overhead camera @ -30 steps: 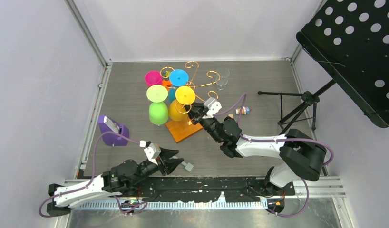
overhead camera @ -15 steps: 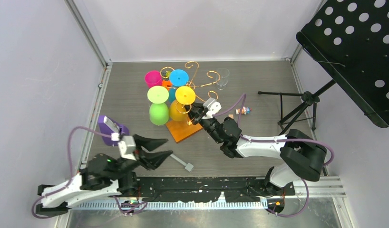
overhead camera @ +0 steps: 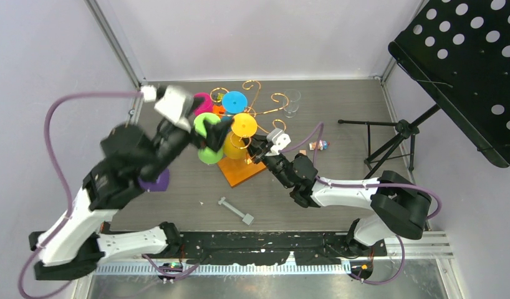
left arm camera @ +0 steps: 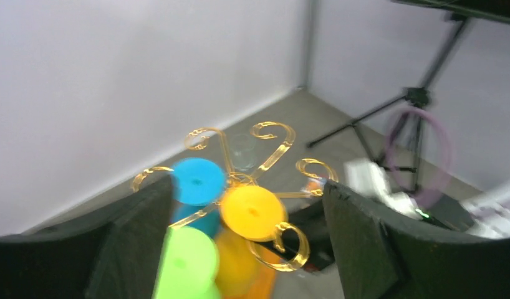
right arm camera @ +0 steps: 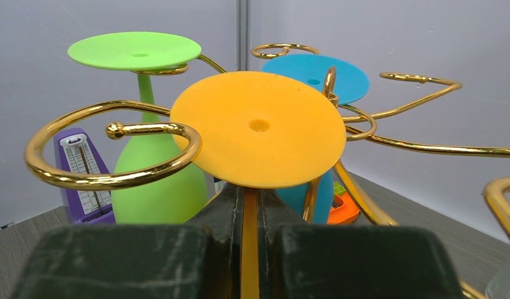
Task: Place the wine glass upside down on the wine glass rack
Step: Turn the wine glass upside down at the wine rack.
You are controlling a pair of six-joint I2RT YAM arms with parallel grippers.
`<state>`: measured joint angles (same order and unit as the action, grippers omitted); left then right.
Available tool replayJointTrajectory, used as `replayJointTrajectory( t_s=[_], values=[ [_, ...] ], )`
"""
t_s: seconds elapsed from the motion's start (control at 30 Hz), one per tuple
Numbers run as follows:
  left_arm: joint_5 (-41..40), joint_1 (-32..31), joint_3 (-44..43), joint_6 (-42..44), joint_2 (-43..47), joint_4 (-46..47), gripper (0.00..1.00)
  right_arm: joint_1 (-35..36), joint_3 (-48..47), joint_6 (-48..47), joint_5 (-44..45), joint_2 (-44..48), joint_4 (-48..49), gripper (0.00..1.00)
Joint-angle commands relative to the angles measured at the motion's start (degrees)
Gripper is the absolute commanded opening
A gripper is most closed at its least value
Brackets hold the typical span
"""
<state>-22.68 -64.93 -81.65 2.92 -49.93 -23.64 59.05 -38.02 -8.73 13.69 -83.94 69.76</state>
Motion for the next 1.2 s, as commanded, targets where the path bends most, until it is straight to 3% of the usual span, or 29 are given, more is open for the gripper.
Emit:
replayJointTrajectory(
  t_s=[0.0,0.17,0.33,0.83,1.0,1.17],
  values=[
    [13.1,18.3,-16.2,-9.2,-12.4,-19.1,0.84,0.4,0.6,-1.1,0.7,2.0,-1.1,0.07],
    [20.7,22.8,-25.7,-6.5,-24.1,-22.7,0.85,0.5,0.9,-1.2,0.9,2.5,-1.6,0.07],
    [27.7,23.0,-31.0,-6.8,-30.7,-26.5,0.83,0.6,0.9,-1.5,1.0,2.6,-1.9,0.07],
    [20.0,23.3,-23.3,-6.3,-32.5,-24.3,0.82,0.7,0.9,-1.3,0.6,2.3,-1.7,0.08],
    [20.6,24.9,-22.2,-8.7,-33.3,-22.0,0.73,0.8,0.8,-1.4,0.7,2.2,-1.9,0.08],
    [22.1,25.3,-22.7,-9.7,-34.6,-20.9,0.54,0.8,0.7,-1.4,0.7,2.2,-2.1,0.08]
  ],
)
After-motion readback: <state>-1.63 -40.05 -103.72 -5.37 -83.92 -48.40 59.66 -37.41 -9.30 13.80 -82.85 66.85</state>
